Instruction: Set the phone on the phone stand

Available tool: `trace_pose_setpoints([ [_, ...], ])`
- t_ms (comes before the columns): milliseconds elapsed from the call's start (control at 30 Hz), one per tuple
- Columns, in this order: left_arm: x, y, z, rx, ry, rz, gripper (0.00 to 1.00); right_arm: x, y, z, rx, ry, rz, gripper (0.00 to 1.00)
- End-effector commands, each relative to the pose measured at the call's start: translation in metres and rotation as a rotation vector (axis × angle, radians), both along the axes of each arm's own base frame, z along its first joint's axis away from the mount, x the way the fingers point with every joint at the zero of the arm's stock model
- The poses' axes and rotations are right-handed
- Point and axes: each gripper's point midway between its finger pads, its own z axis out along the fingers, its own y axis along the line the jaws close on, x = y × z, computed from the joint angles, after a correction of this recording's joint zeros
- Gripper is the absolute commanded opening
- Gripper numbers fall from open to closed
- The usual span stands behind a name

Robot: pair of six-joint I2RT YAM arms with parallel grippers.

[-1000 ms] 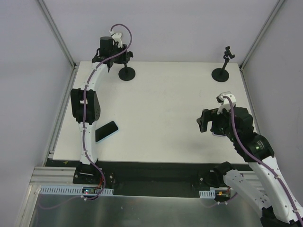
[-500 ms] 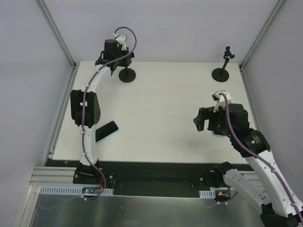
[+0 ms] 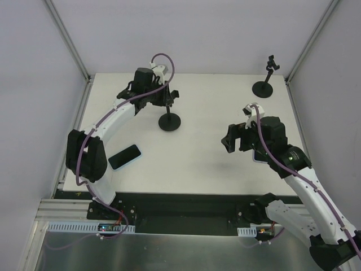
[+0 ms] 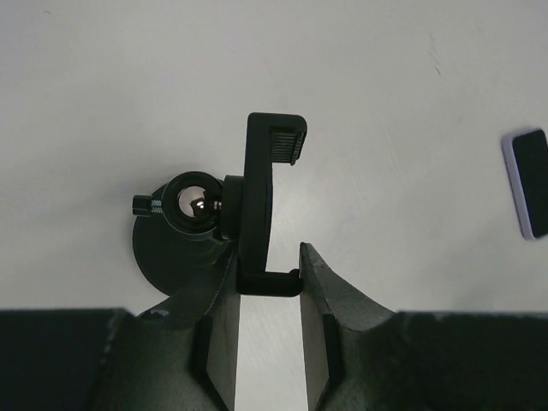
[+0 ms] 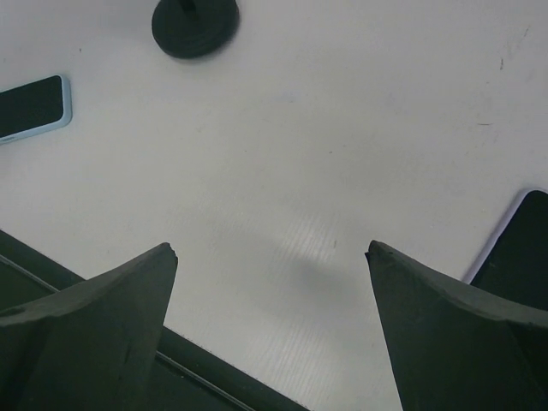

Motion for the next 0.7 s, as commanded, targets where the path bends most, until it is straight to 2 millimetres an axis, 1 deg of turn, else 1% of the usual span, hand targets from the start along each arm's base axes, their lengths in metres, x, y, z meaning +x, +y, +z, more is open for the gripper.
trace_pose_setpoints([
  [0,-0.062,-0.045,0.032,-0.037,-0.105,-0.19,0.0,0.004,0.022,0.008,0.076,-0.03,0.064,0.96],
  [33,-0.072,-0.049,0.029,-0.03,-0.104,-0.211,0.0,0.003,0.024,0.006,0.078,-0.027,0.077,0.96],
  [67,-0.085,-0.053,0.034,-0.042,-0.118,-0.246,0.0,0.002,0.026,0.005,0.08,-0.022,0.083,0.96],
  [100,-0.101,-0.058,0.022,-0.038,-0.098,-0.28,0.0,0.002,0.028,0.004,0.082,-0.02,0.092,0.96],
  [133,-0.11,-0.061,0.019,-0.044,-0.094,-0.305,0.0,0.002,0.029,0.003,0.082,-0.013,0.095,0.96],
  [167,-0.122,-0.061,0.025,-0.056,-0.11,-0.333,0.0,0.001,0.031,0.002,0.083,-0.009,0.105,0.96],
  [200,-0.136,-0.062,0.013,-0.048,-0.09,-0.367,0.0,0.001,0.034,0.001,0.088,-0.004,0.115,0.96],
  [267,-0.151,-0.06,0.012,-0.044,-0.101,-0.392,0.0,0.001,0.038,-0.003,0.09,0.011,0.129,0.96],
  [300,-0.162,-0.059,-0.001,-0.042,-0.076,-0.427,0.0,0.002,0.042,-0.002,0.102,0.007,0.143,0.96],
  [333,-0.17,-0.058,-0.005,-0.047,-0.061,-0.45,0.0,0.003,0.045,-0.005,0.106,0.02,0.147,0.96],
  [367,-0.177,-0.058,-0.006,-0.052,-0.06,-0.47,0.0,0.003,0.048,-0.006,0.114,0.024,0.158,0.96],
  [400,-0.183,-0.056,-0.015,-0.046,-0.037,-0.473,0.0,0.004,0.053,-0.005,0.129,0.026,0.17,0.96],
  [433,-0.186,-0.055,-0.016,-0.044,-0.028,-0.474,0.0,0.005,0.057,-0.008,0.131,0.04,0.181,0.96],
  [500,-0.191,-0.053,-0.015,-0.049,-0.016,-0.473,0.0,0.005,0.067,-0.006,0.155,0.049,0.207,0.96],
  [567,-0.188,-0.051,-0.01,-0.046,-0.017,-0.447,0.0,0.005,0.077,-0.009,0.157,0.069,0.234,0.96],
  [600,-0.188,-0.05,-0.011,-0.043,-0.009,-0.434,0.07,0.007,0.081,-0.004,0.161,0.061,0.246,0.96],
  [633,-0.185,-0.047,-0.011,-0.029,-0.01,-0.414,0.11,0.005,0.088,-0.007,0.152,0.074,0.266,0.96],
  [667,-0.185,-0.043,-0.014,-0.009,0.009,-0.395,0.17,0.005,0.092,-0.006,0.151,0.076,0.275,0.96],
])
